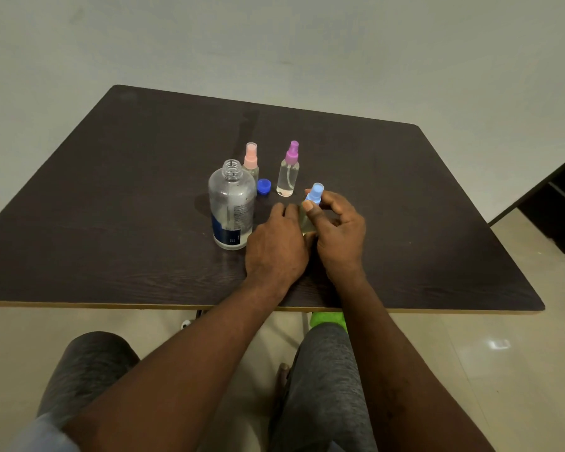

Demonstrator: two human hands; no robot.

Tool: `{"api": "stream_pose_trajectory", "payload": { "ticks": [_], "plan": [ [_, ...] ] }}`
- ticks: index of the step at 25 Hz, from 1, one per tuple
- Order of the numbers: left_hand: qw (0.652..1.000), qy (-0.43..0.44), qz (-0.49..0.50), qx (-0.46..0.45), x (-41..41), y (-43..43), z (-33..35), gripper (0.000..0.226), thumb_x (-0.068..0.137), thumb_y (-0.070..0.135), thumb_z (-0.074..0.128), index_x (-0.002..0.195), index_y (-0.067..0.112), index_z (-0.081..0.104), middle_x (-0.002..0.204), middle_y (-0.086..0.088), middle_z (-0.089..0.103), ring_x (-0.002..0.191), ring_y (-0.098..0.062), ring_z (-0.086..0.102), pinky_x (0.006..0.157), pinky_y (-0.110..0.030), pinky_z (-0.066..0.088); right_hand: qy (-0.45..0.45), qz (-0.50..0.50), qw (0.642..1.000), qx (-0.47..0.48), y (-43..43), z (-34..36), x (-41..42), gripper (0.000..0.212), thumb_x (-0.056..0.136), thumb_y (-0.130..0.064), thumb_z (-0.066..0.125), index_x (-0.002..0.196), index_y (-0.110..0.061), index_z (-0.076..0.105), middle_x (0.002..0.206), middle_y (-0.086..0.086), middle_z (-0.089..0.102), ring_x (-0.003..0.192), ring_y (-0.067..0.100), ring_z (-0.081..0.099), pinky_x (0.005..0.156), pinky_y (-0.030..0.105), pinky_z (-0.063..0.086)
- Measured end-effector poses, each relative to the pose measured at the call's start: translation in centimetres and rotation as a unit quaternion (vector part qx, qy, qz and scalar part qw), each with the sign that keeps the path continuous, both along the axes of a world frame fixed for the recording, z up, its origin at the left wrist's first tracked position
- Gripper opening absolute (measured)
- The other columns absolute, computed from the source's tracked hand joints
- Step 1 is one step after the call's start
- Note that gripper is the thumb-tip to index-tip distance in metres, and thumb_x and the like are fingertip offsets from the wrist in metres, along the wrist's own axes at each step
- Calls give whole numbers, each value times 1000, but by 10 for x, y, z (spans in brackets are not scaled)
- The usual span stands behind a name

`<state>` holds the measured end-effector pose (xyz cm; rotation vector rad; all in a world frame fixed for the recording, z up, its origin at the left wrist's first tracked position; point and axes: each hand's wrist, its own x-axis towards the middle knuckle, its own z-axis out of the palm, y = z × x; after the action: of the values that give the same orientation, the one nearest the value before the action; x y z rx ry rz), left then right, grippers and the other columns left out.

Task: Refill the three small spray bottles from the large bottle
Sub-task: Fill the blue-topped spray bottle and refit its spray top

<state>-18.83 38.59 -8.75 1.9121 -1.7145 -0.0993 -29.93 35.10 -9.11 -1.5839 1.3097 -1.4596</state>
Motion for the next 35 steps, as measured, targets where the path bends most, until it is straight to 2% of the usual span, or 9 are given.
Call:
{"api": "stream_pose_trajectory", "payload": {
  "ticks": [4, 8, 14, 16, 19, 24, 28, 32, 35],
  "plan": [
    [1000, 1, 13, 5, -2, 0, 0, 38, 98, 28, 62, 133, 18, 50, 115, -3, 55, 90, -30, 66, 63, -34, 39, -45, -51, 997, -39, 5, 2, 21, 16, 88, -25, 83, 99, -17, 75, 99, -6, 75, 93, 15, 70, 78, 42, 59],
    [1000, 17, 10, 1, -2, 2, 3, 39, 100, 27, 60, 137, 20, 47, 116, -3, 56, 90, -28, 66, 63, -33, 41, -83, -7, 996, -10, 5, 4, 22, 27, 89, -36, 80, 106, -18, 70, 102, -7, 74, 93, 8, 70, 75, 23, 57],
    [1000, 19, 2, 10, 0, 5, 6, 30, 95, 28, 66, 121, 18, 54, 115, -3, 56, 88, -27, 66, 63, -34, 42, -80, 69, 994, 4, 3, 0, 13, 30, 106, -26, 58, 129, -12, 71, 123, -1, 75, 121, 14, 67, 100, 29, 55],
    [1000, 16, 10, 11, -1, 4, 7, 27, 96, 24, 64, 121, 18, 54, 115, -3, 56, 89, -29, 66, 62, -34, 39, -45, 20, 999, 6, 3, -1, 14, 28, 104, -27, 63, 127, -14, 74, 123, 0, 75, 121, 19, 66, 99, 38, 56],
    [1000, 9, 13, 13, -2, 4, 6, 30, 97, 23, 62, 125, 18, 53, 116, -3, 56, 90, -30, 66, 62, -35, 39, -24, -41, 999, -1, 5, -1, 17, 27, 98, -28, 73, 123, -16, 77, 117, -4, 76, 115, 16, 68, 94, 32, 56],
    [1000, 2, 10, 19, -2, 6, 5, 37, 99, 22, 62, 134, 14, 53, 118, -4, 56, 92, -25, 64, 65, -33, 47, -4, 47, 999, 19, 9, 4, 12, 34, 96, -25, 74, 131, -23, 71, 118, -12, 76, 114, 1, 68, 98, 22, 55],
    [999, 18, -6, 30, 3, 18, 2, 49, 96, 40, 68, 137, 19, 52, 126, -3, 57, 99, -25, 67, 76, -36, 56, 36, 8, 999, 13, -3, 4, 2, 35, 96, -26, 75, 130, -28, 70, 115, -13, 76, 112, 0, 69, 98, 24, 56],
    [998, 56, -27, -17, 14, 36, -7, 28, 91, 41, 73, 114, 28, 64, 107, 7, 63, 93, -14, 65, 77, -32, 54, 32, -41, 998, 45, -35, 17, -10, 33, 95, -29, 76, 127, -33, 67, 111, -15, 73, 107, 4, 69, 99, 32, 57],
    [995, 78, -59, -14, 19, 40, -3, 10, 90, 35, 73, 95, 31, 66, 91, 12, 62, 84, -9, 61, 74, -29, 52, 39, -54, 996, 63, -52, 21, -12, 37, 97, -31, 75, 132, -22, 67, 111, -7, 72, 97, 3, 65, 93, 36, 57]
  ]
}}
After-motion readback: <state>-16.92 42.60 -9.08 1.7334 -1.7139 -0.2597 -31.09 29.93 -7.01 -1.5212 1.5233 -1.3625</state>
